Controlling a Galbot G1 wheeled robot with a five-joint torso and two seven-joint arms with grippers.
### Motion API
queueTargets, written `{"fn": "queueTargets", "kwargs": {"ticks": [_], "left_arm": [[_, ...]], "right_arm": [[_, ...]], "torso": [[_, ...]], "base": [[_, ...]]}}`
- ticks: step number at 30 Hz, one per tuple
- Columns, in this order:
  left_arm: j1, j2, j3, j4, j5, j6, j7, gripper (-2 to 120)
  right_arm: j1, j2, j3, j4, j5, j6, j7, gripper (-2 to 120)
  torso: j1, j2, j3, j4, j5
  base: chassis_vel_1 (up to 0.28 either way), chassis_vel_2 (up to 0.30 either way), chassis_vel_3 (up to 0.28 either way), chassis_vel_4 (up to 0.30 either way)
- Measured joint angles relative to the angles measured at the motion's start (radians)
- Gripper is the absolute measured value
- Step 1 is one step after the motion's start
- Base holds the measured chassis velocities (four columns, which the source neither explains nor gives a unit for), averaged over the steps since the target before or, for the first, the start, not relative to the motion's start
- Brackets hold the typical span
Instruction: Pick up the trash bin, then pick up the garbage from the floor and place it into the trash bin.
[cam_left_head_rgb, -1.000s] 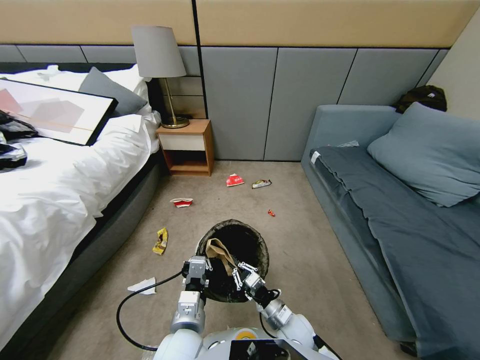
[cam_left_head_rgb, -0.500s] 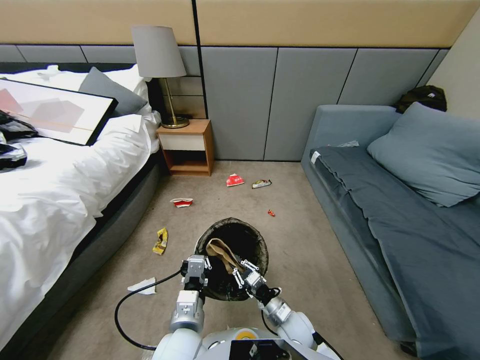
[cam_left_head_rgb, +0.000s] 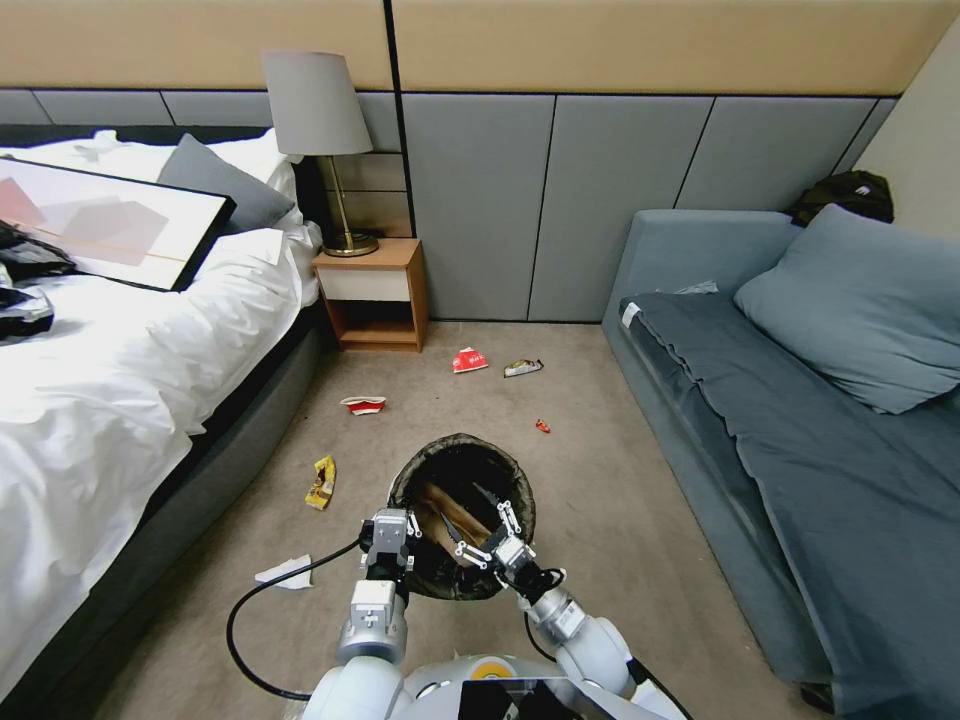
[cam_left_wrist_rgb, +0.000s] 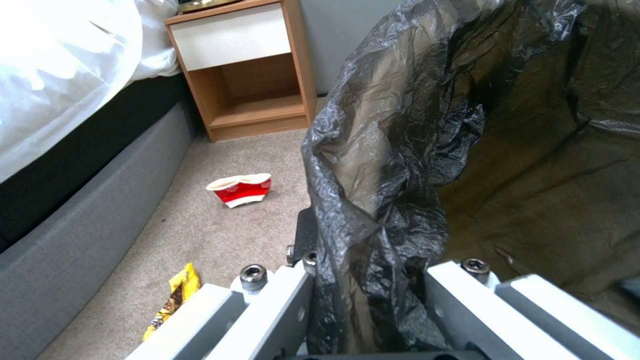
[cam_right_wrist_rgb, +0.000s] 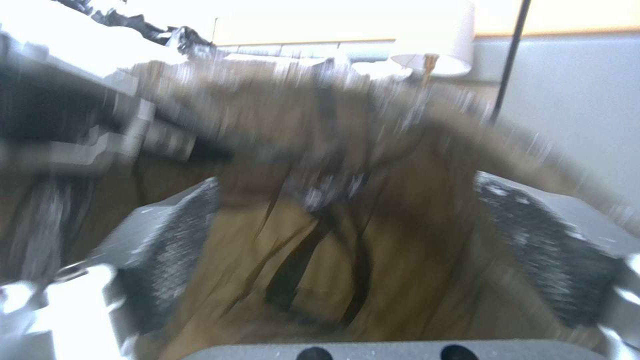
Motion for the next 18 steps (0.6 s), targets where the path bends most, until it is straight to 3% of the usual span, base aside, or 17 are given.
{"fn": "queueTargets", "kwargs": {"ticks": [6, 10, 18], "left_arm": [[-0.004, 0.002, -0.002, 0.004, -0.003, 0.0, 0.0, 1], [-0.006, 0.007, -0.002, 0.007, -0.006, 0.0, -0.001, 1], [-0.013, 0.017, -0.007, 0.007, -0.019, 0.0, -0.005, 1]], "right_arm": [[-0.05, 0.024, 0.061, 0.104, -0.015, 0.003, 0.068, 100], [-0.112, 0.06, 0.139, 0.212, -0.024, 0.009, 0.18, 100], [-0.225, 0.139, 0.247, 0.249, -0.032, 0.096, 0.299, 100]], "torso": [[0.0, 0.0, 0.0, 0.0, -0.0003], [0.0, 0.0, 0.0, 0.0, -0.0002], [0.0, 0.0, 0.0, -0.0002, -0.0002]], "base": [[0.0, 0.0, 0.0, 0.0], [0.0, 0.0, 0.0, 0.0], [0.0, 0.0, 0.0, 0.0]]}}
